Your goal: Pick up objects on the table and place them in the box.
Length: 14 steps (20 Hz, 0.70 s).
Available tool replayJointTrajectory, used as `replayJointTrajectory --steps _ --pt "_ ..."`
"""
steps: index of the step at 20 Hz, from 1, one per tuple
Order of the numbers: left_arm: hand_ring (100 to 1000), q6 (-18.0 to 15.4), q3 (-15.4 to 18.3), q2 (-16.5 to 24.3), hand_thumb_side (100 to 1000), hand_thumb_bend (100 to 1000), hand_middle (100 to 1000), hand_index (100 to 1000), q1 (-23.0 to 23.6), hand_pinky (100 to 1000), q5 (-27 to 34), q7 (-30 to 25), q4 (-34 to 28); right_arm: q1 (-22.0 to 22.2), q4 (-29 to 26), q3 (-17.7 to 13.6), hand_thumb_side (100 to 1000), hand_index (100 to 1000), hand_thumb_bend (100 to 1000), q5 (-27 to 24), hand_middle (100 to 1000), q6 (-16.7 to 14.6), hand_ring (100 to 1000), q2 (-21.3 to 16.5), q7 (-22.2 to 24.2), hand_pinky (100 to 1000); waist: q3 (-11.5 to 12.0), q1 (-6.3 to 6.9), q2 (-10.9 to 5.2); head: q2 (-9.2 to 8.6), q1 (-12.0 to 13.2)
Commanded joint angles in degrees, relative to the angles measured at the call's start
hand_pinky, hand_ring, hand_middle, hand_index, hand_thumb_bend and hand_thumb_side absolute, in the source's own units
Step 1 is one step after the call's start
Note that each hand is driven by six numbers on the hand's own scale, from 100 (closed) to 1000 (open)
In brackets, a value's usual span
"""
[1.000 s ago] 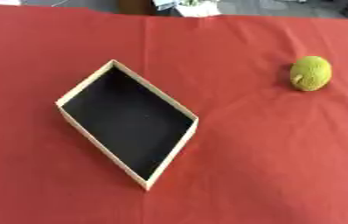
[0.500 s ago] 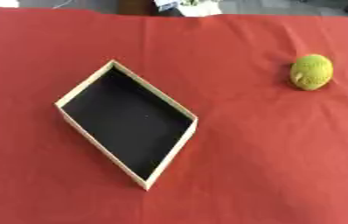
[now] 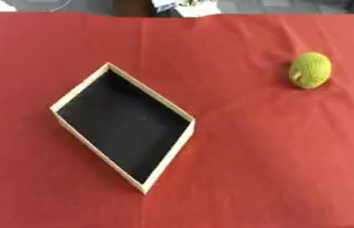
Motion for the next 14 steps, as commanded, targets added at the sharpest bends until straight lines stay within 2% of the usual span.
replayJointTrajectory --steps 1,4,8,14 --pt "618 -1.3 1.4 3.1 698 179 663 706 -0.6 589 2.1 -0.4 1.7 -0.4 1.5 1.9 784 933 100 2.9 861 -2.5 911 -3.4 6.2 818 0.1 0.18 -1.02 -0.75 -0.5" --pt "617 -1.6 1.4 2.9 698 178 663 704 -0.6 588 2.5 -1.5 2.3 0.4 1.4 3.9 803 945 100 5.2 886 -5.6 928 -4.5 13.7 853 0.1 0.05 -0.95 -0.78 -0.6" --pt "616 -1.4 1.3 2.8 697 177 663 703 -0.8 587 2.9 -2.4 2.7 1.6 -0.3 5.9 781 952 100 6.6 910 -8.5 944 -6.1 23.8 894 0.0 -0.14 -1.00 -0.96 -0.6" --pt "616 -1.2 1.3 2.5 696 174 662 703 -0.8 586 2.4 -3.4 2.9 2.4 -2.2 7.4 680 966 100 8.3 921 -10.8 946 -7.6 35.6 932 0.0 -0.41 -1.09 -1.28 -0.5"
